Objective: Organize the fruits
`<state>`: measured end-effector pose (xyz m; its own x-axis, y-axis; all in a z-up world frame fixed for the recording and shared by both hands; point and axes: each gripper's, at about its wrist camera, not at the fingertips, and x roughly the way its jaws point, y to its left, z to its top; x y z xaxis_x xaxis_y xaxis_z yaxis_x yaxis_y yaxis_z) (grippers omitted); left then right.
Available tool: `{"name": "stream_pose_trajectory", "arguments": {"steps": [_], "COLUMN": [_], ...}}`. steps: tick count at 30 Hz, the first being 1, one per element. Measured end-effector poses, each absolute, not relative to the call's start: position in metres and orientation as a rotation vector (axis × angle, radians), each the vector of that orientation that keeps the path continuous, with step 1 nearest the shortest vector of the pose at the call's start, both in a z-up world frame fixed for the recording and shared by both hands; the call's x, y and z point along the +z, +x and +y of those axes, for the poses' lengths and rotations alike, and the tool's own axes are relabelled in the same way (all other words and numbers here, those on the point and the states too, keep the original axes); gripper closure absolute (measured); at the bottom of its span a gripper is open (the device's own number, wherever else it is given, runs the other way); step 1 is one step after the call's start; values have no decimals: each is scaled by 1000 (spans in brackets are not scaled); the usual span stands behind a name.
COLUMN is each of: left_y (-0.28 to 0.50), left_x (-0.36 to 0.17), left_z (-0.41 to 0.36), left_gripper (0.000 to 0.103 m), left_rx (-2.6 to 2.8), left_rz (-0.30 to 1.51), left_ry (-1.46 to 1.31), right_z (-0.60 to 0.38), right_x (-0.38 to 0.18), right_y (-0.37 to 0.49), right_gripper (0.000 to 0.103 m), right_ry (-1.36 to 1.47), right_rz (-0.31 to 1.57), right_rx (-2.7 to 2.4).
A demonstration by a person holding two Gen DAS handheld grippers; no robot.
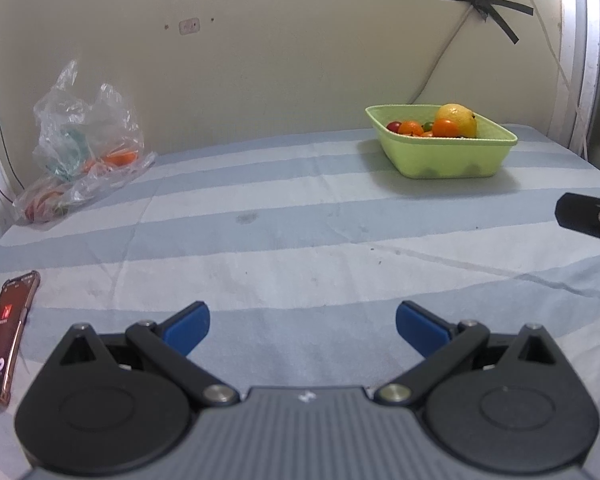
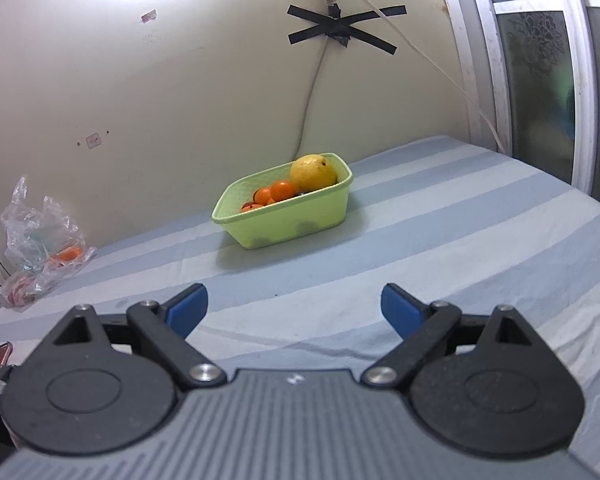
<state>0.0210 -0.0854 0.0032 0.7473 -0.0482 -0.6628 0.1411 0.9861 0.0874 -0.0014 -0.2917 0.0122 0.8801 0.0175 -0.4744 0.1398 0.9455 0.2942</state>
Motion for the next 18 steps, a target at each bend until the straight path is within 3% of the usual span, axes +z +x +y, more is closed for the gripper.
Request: {"name": "stream_pose_trajectory", "arguments": {"steps": [18], "left_y": [15], "left_x": [9], "left_z": [-75], "left_gripper": [0], "left_rx": [-106], "left_rz": [681], "left_ry": [119], "right_z": [-285], "right_x": [11], "right_y": [0], "right_gripper": [8], "right_ry": [335], "right_rz": [498], "right_rx": [-61]}}
